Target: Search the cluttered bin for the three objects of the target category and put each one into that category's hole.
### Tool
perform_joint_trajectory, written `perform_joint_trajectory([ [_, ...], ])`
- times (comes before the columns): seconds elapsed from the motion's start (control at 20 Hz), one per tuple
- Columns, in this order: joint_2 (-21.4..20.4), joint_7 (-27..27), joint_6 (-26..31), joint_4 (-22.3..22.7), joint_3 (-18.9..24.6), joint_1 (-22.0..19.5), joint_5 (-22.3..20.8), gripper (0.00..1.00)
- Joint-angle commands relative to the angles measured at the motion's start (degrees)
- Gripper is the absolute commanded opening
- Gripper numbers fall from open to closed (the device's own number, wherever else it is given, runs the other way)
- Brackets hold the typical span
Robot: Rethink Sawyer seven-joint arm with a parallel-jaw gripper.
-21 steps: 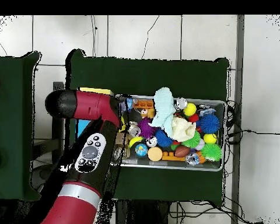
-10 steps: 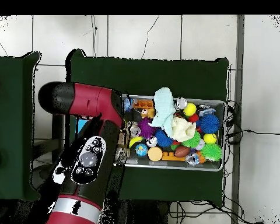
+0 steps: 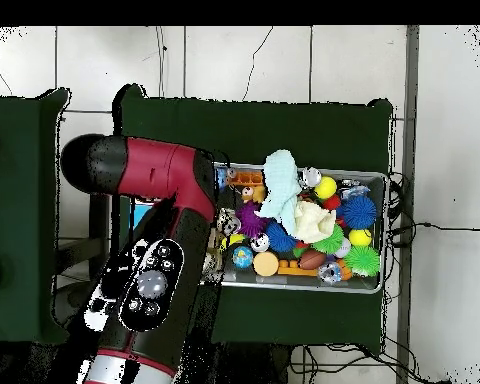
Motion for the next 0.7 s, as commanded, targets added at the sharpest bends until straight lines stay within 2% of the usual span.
perform_joint_trajectory([
  [0.05, 2.9, 3.2, -2.0, 0.5, 3.0, -1.7, -2.8, 1.00],
  [0.2, 4.8, 5.1, -3.6, -0.7, 1.6, -1.1, -3.4, 1.00],
  [0.5, 6.2, 4.2, -4.1, -1.6, 1.5, -1.8, -3.7, 1.00],
  [0.7, 7.5, 2.9, -2.0, -4.3, 1.6, -2.7, -4.0, 1.00],
])
